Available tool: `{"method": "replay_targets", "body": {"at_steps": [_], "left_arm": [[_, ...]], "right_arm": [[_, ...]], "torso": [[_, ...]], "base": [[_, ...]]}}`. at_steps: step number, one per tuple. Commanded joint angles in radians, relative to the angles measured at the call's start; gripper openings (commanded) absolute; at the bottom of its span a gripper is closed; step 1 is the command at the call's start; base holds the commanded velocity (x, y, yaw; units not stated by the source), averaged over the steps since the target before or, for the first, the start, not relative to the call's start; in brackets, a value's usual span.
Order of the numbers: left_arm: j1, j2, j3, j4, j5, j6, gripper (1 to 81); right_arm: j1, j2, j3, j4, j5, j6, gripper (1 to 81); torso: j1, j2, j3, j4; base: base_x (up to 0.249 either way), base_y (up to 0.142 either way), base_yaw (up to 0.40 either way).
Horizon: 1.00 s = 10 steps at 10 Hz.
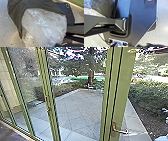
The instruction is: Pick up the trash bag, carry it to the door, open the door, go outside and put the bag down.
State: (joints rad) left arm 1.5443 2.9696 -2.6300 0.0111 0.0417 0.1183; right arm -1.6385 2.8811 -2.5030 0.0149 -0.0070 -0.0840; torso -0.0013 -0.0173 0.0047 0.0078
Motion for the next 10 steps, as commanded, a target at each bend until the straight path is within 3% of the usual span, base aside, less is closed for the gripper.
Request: {"method": "replay_targets", "body": {"at_steps": [1,4,7,10], "left_arm": [[-0.042,-0.05,0.075,-0.008,0.066,-0.003,1.0],[-0.039,-0.102,0.166,-0.01,0.064,-0.005,1.0],[-0.039,-0.093,0.162,-0.011,0.064,-0.005,1.0],[-0.039,-0.081,0.16,-0.01,0.066,0.0,1.0]], "right_arm": [[0.019,-0.084,0.118,0.008,-0.041,0.0,81.1],[0.013,-0.22,0.326,0.007,-0.005,0.001,81.1],[-0.005,-0.379,0.593,-0.004,0.053,0.001,81.1],[-0.008,-0.501,0.755,0.0,0.076,0.0,81.1]], "torso": [[0.001,0.0,0.0,0.0],[0.001,0.0,0.0,0.0],[0.001,0.0,0.0,0.0],[0.001,0.0,0.0,0.0]], "base": [[0.0,0.0,0.0],[0.0,0.0,0.0],[0.0,0.0,0.0],[0.0,0.0,0.0]]}}
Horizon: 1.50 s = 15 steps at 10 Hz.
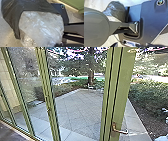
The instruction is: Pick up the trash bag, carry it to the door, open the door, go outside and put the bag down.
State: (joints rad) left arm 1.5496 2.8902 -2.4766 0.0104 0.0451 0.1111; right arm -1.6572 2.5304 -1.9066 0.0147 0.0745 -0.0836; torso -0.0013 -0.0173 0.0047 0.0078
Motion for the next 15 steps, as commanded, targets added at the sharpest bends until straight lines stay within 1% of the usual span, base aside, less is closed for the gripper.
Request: {"method": "replay_targets", "body": {"at_steps": [1,2,3,9,13,15], "left_arm": [[-0.044,0.002,0.007,-0.009,0.062,0.009,1.0],[-0.044,0.003,0.007,-0.009,0.062,0.012,1.0],[-0.044,0.005,0.007,-0.009,0.062,0.012,1.0],[-0.044,0.012,0.007,-0.007,0.062,0.01,1.0],[-0.044,0.017,0.005,-0.007,0.062,0.01,1.0],[-0.044,0.017,0.005,-0.009,0.062,0.009,1.0]], "right_arm": [[0.01,-0.187,0.207,0.001,0.002,-0.001,81.1],[0.01,-0.226,0.258,-0.005,0.024,-0.001,81.1],[0.013,-0.261,0.302,-0.005,0.027,-0.001,81.1],[0.052,-0.465,0.53,-0.002,0.028,-0.002,81.1],[0.087,-0.622,0.684,0.001,0.028,-0.002,81.1],[0.128,-0.714,0.769,0.005,0.028,-0.001,81.1]], "torso": [[0.001,0.0,0.0,0.0],[0.001,0.0,0.0,0.0],[0.001,0.0,0.0,0.0],[0.001,0.0,0.0,0.0],[0.001,0.0,0.0,0.0],[0.001,0.0,0.0,0.0]], "base": [[0.0,0.0,0.0],[0.0,0.0,0.0],[0.0,0.0,0.0],[0.0,0.0,0.0],[0.0,0.0,0.0],[0.0,0.0,0.0]]}}
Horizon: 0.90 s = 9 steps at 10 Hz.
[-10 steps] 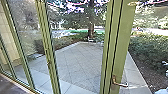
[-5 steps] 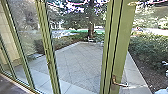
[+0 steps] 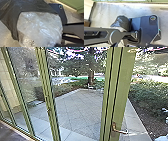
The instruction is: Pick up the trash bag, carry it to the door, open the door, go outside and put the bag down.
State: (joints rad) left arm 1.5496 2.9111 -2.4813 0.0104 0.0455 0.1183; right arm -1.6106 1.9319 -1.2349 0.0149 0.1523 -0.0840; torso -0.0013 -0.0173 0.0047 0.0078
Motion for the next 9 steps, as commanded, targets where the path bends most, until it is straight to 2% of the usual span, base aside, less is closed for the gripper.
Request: {"method": "replay_targets", "body": {"at_steps": [1,3,5,9], "left_arm": [[-0.039,-0.001,0.01,-0.007,0.062,0.0,1.0],[-0.035,0.002,0.01,-0.007,0.06,0.001,1.0],[-0.035,0.004,0.01,-0.007,0.06,0.0,1.0],[-0.035,0.011,-0.005,-0.007,0.06,0.0,1.0]], "right_arm": [[0.099,-0.167,0.148,0.005,-0.053,0.0,81.1],[0.142,-0.252,0.215,0.011,-0.054,0.007,81.1],[0.192,-0.308,0.259,0.049,-0.071,0.009,81.1],[0.327,-0.384,0.304,0.1,-0.168,0.013,81.1]], "torso": [[0.001,0.0,0.0,0.0],[0.001,0.0,0.0,0.0],[0.001,0.0,0.0,0.0],[0.001,0.0,0.0,0.0]], "base": [[0.0,0.0,0.0],[0.0,0.0,0.0],[0.0,0.0,0.0],[0.0,0.0,0.0]]}}
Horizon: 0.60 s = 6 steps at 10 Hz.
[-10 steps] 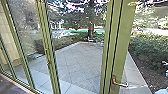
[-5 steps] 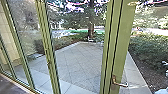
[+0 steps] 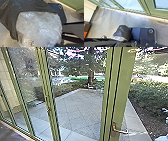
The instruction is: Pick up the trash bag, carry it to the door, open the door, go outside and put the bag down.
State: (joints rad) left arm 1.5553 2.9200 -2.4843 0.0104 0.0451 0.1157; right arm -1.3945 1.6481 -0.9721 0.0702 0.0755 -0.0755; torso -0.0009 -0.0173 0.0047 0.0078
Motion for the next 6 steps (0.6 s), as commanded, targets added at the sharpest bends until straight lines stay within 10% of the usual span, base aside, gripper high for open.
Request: {"method": "replay_targets", "body": {"at_steps": [1,6], "left_arm": [[-0.04,0.01,-0.015,-0.007,0.061,0.002,1.0],[-0.04,0.029,-0.045,-0.009,0.061,0.001,1.0]], "right_arm": [[0.145,-0.121,0.053,0.06,-0.115,0.005,81.1],[0.45,-0.196,0.075,0.163,-0.362,0.006,81.1]], "torso": [[0.001,0.0,0.0,0.0],[0.001,0.0,0.0,0.0]], "base": [[0.0,0.0,0.0],[0.0,0.0,0.0]]}}
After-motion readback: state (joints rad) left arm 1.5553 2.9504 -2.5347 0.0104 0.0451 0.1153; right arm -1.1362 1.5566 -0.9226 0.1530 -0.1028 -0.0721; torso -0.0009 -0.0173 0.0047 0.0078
